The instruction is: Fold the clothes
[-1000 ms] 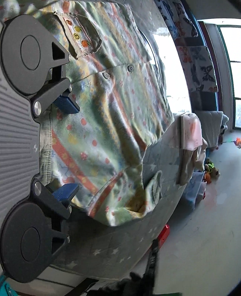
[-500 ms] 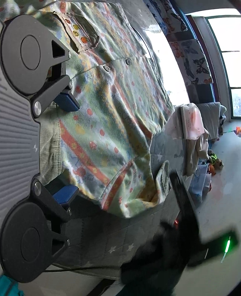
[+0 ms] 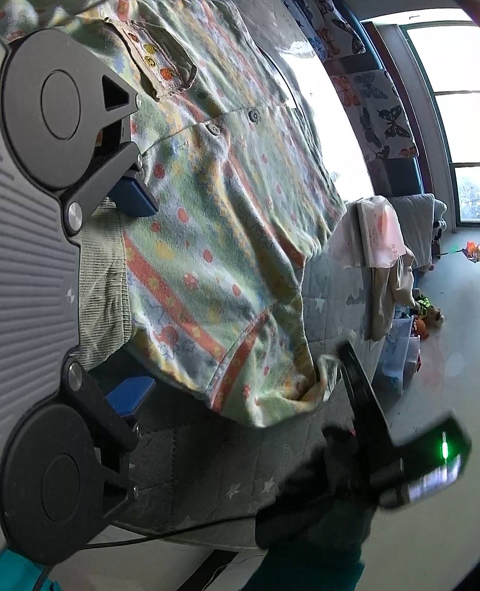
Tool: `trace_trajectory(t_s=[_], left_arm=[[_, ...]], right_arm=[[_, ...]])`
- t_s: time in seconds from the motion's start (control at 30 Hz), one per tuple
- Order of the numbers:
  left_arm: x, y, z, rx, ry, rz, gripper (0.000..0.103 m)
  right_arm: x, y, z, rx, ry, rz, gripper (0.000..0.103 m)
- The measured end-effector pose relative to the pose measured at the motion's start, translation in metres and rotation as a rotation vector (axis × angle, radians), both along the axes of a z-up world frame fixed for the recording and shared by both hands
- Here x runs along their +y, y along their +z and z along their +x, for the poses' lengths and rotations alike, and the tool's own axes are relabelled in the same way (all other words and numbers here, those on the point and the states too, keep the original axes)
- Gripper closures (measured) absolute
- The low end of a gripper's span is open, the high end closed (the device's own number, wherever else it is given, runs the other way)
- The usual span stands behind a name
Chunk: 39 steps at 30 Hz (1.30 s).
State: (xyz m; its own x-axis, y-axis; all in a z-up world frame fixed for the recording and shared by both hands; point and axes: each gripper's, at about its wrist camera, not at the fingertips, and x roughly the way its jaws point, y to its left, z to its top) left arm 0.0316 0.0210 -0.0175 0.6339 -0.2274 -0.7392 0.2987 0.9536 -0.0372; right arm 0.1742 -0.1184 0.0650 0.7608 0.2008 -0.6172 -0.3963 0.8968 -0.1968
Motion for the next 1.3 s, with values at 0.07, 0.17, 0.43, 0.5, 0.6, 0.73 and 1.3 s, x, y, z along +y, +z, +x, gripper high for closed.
trace_trajectory(t_s=[0.07,0.17,0.43,0.5,0.6,0.73,1.3], left_arm=[[0.0,0.0,0.0,-0.001,-0.003,-0.003,0.007],[0.001,-0.001,-0.001,-0.003,-0.009,-0.003,0.007],[0.002,-0.001,-0.001,-0.004,-0.034,0.001,0.006],[0.002,-0.001,-0.001,-0.002,-0.033,0.005,0.006],[0.0,-0.001,-0.001,0.0,-0.032,0.012,0.006],[0.001,-0.001,-0.002,0.003,-0.029,0.01,0.006],[0.005,0.0,-0.01,-0.009,-0.049,-0.017,0.006]], right_arm=[[-0.024,0.011,-0.017,-0.051,-0.053,0.022,0.101],[-0.06,0.02,-0.038,-0.09,-0.155,0.06,0.101],[-0.133,-0.008,-0.063,-0.021,-0.409,0.022,0.092],[-0.134,-0.005,-0.063,-0.016,-0.394,0.074,0.09],[-0.124,0.001,-0.057,0.001,-0.301,0.157,0.077],[-0.102,-0.009,-0.032,0.077,-0.204,0.238,0.067],[-0.078,-0.018,0.013,0.047,-0.166,0.176,0.054]])
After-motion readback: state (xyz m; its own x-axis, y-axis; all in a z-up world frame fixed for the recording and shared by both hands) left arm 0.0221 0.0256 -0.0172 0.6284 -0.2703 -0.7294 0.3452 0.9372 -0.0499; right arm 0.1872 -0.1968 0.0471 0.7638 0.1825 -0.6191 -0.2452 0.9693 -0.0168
